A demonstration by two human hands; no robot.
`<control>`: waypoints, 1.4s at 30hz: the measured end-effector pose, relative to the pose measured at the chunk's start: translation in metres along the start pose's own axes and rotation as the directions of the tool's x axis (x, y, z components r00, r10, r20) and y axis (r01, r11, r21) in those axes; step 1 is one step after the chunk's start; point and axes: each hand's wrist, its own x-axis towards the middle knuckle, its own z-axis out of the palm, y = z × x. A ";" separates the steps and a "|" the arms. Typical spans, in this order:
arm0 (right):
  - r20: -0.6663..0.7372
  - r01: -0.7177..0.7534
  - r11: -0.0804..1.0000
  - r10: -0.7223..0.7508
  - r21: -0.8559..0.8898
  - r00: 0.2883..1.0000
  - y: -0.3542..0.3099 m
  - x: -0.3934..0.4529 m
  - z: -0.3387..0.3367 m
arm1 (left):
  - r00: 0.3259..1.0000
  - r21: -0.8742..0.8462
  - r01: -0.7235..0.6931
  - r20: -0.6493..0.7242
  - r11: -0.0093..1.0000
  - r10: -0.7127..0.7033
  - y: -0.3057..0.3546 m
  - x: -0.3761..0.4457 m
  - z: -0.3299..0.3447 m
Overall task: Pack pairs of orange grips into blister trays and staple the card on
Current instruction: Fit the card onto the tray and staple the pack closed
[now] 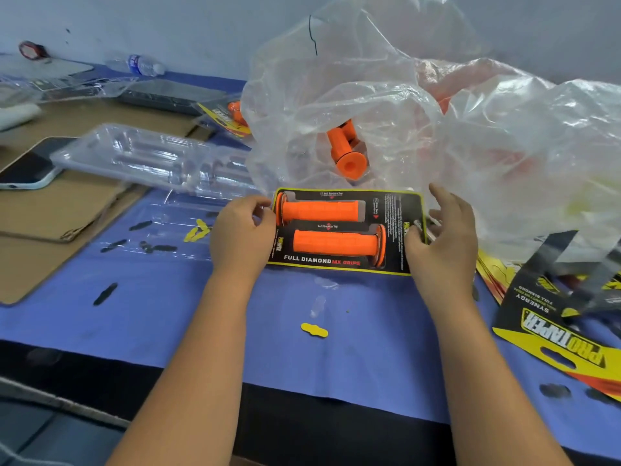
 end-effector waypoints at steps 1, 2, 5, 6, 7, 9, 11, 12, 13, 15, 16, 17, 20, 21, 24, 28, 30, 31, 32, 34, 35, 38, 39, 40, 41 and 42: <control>-0.019 -0.011 0.997 0.010 -0.080 1.000 0.001 0.001 0.000 | 1.000 0.035 -0.025 -0.004 0.999 0.025 0.001 0.000 0.001; -0.035 -0.048 0.987 0.043 -0.152 0.998 0.002 0.001 0.000 | 0.998 0.062 -0.055 -0.008 0.997 0.055 0.003 -0.001 0.002; -0.017 -0.150 0.951 0.151 -0.272 0.988 0.002 0.004 -0.001 | 0.988 0.069 -0.154 0.043 0.986 0.151 0.005 -0.003 0.004; 0.014 -0.153 0.944 0.165 -0.291 0.986 0.000 0.005 -0.002 | 0.983 0.086 -0.171 0.082 0.982 0.164 0.005 -0.003 0.005; 0.056 -0.133 0.940 0.158 -0.315 0.986 -0.002 0.004 -0.003 | 0.979 0.119 -0.180 0.117 0.976 0.167 0.004 -0.004 0.006; 0.155 -0.040 0.922 0.107 -0.386 0.982 -0.006 0.002 -0.002 | 0.969 0.193 -0.201 0.183 0.960 0.166 0.002 -0.004 0.007; 0.231 0.019 0.899 0.092 -0.438 0.969 -0.009 0.000 0.001 | 0.949 0.233 -0.242 0.259 0.942 0.180 0.002 -0.005 0.007; 0.242 0.033 0.901 0.081 -0.432 0.967 -0.010 -0.001 0.003 | 0.937 0.233 -0.262 0.294 0.936 0.189 0.002 -0.006 0.006; 0.231 0.037 0.920 0.059 -0.391 0.971 -0.011 -0.002 0.004 | 0.927 0.228 -0.273 0.321 0.935 0.193 0.002 -0.007 0.005; 0.137 -0.028 0.981 0.055 -0.194 0.989 -0.013 -0.003 0.004 | 0.916 0.222 -0.279 0.354 0.934 0.190 0.001 -0.007 0.004; 0.088 -0.098 0.993 0.103 -0.066 0.991 -0.014 -0.002 0.003 | 0.913 0.219 -0.282 0.362 0.934 0.191 0.000 -0.007 0.004; 0.059 -0.181 0.982 0.178 0.057 0.982 -0.016 -0.001 0.001 | 0.911 0.214 -0.283 0.365 0.935 0.193 -0.001 -0.007 0.004; 0.091 -0.389 0.857 0.382 0.338 0.920 -0.018 0.006 -0.007 | 0.914 0.185 -0.270 0.359 0.945 0.191 -0.001 -0.007 0.004; 0.133 -0.436 0.803 0.420 0.407 0.898 -0.017 0.009 -0.012 | 0.914 0.170 -0.265 0.357 0.949 0.192 -0.001 -0.007 0.004; 0.372 -0.522 0.680 0.371 0.515 0.851 -0.015 0.013 -0.022 | 0.906 0.140 -0.267 0.375 0.954 0.198 -0.001 -0.006 0.004; 0.509 -0.560 0.728 0.334 0.395 0.793 -0.011 0.010 -0.020 | 0.905 0.116 -0.272 0.369 0.955 0.213 0.000 -0.006 0.004; 0.512 -0.571 0.754 0.366 0.326 0.777 -0.007 0.009 -0.015 | 0.912 0.107 -0.283 0.338 0.953 0.233 0.001 -0.008 0.003; 0.507 -0.582 0.747 0.384 0.321 0.772 -0.005 0.009 -0.014 | 0.914 0.109 -0.287 0.328 0.952 0.238 0.001 -0.009 0.003; 0.488 -0.585 0.746 0.401 0.318 0.775 -0.003 0.009 -0.013 | 0.915 0.116 -0.290 0.324 0.950 0.239 0.001 -0.009 0.003; 0.419 -0.573 0.757 0.431 0.314 0.799 0.001 0.009 -0.011 | 0.923 0.158 -0.292 0.305 0.943 0.235 0.001 -0.009 0.004; 0.369 -0.563 0.760 0.446 0.325 0.815 0.002 0.009 -0.010 | 0.934 0.200 -0.284 0.280 0.938 0.223 0.001 -0.008 0.004; 0.240 -0.532 0.760 0.474 0.374 0.847 0.005 0.010 -0.004 | 0.973 0.333 -0.202 0.178 0.921 0.149 0.001 -0.009 0.007; 0.228 -0.526 0.761 0.474 0.380 0.850 0.005 0.010 -0.002 | 0.981 0.364 -0.165 0.158 0.917 0.114 0.000 -0.009 0.007; 0.243 -0.529 0.756 0.470 0.385 0.849 0.006 0.009 0.000 | 0.986 0.389 -0.126 0.148 0.912 0.073 -0.001 -0.008 0.007; 0.280 -0.543 0.740 0.466 0.396 0.839 0.005 0.007 0.002 | 0.989 0.412 -0.083 0.143 0.907 0.025 -0.002 -0.008 0.006; 0.327 -0.562 0.723 0.460 0.402 0.825 0.005 0.005 0.004 | 0.990 0.430 -0.032 0.139 0.902 -0.032 -0.003 -0.008 0.006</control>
